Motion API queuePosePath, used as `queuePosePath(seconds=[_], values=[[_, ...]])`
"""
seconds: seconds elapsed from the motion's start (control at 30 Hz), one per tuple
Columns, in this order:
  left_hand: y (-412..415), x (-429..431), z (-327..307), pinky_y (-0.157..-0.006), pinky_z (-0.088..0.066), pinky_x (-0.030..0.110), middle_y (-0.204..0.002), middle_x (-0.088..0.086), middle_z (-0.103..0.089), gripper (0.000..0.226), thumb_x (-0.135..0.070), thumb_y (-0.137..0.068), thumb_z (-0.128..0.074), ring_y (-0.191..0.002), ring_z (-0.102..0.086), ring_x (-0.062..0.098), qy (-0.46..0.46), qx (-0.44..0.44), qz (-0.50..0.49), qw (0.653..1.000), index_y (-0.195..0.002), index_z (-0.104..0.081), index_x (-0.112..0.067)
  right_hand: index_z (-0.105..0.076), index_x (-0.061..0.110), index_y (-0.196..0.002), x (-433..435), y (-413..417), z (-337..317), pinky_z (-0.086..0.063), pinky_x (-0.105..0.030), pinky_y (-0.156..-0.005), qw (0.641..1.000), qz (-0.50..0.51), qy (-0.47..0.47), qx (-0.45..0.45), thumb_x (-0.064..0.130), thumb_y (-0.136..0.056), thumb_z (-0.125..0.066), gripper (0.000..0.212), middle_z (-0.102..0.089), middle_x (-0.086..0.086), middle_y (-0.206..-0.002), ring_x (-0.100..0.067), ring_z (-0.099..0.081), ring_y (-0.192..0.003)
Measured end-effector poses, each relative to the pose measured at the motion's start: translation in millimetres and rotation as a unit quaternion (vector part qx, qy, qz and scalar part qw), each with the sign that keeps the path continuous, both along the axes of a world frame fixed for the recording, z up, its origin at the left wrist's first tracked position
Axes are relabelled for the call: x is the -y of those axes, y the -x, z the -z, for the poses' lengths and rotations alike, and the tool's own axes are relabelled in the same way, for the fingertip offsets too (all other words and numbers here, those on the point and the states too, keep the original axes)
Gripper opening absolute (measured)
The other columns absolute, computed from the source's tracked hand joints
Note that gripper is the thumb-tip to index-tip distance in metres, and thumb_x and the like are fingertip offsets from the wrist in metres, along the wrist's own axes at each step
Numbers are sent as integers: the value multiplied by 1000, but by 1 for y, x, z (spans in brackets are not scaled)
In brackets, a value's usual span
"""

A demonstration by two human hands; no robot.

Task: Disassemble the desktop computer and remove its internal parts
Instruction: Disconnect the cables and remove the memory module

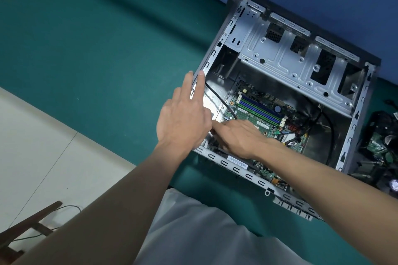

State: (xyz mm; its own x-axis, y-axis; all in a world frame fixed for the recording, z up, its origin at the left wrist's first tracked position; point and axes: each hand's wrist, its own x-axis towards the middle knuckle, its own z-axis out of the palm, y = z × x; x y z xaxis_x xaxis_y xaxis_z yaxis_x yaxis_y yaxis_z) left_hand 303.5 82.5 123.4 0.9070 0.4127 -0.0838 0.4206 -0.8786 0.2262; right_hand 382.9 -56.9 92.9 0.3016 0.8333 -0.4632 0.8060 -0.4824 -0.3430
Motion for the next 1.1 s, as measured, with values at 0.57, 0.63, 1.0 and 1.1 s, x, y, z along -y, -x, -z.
queuePosePath(seconds=[0.57,0.63,1.0,1.1], values=[[0,-1,0,-75,-46,39,-157,6,-24,70,-30,-89,-46,-110,-52,26,0,-1,1,1000,-152,-19,-15,-38,23,-76,2,0,1,-29,-28,-49,1000,-14,-3,-8,22,-99,-39,23,-44,5,-63,-12,-35,-51],[0,0,0,-75,-47,39,-157,6,-25,70,-30,-89,-46,-110,-52,27,-1,-1,2,1000,-152,-20,-15,-41,18,-79,4,2,4,-33,-32,-48,1000,-8,3,-2,35,-103,-31,31,-46,0,-60,-15,-33,-49],[0,0,0,-74,-47,39,-156,6,-26,70,-30,-88,-47,-109,-53,27,-4,-2,1,1000,-151,-21,-15,-39,19,-83,4,1,3,-30,-29,-49,1000,-15,23,5,41,-103,-28,32,-44,1,-58,-15,-35,-48],[0,-1,0,-74,-47,38,-156,6,-26,70,-31,-88,-47,-109,-53,26,-3,-1,0,1000,-152,-20,-16,-37,23,-77,5,0,3,-26,-27,-51,1000,9,4,-23,24,-100,-32,24,-52,-1,-59,-13,-40,-50]])
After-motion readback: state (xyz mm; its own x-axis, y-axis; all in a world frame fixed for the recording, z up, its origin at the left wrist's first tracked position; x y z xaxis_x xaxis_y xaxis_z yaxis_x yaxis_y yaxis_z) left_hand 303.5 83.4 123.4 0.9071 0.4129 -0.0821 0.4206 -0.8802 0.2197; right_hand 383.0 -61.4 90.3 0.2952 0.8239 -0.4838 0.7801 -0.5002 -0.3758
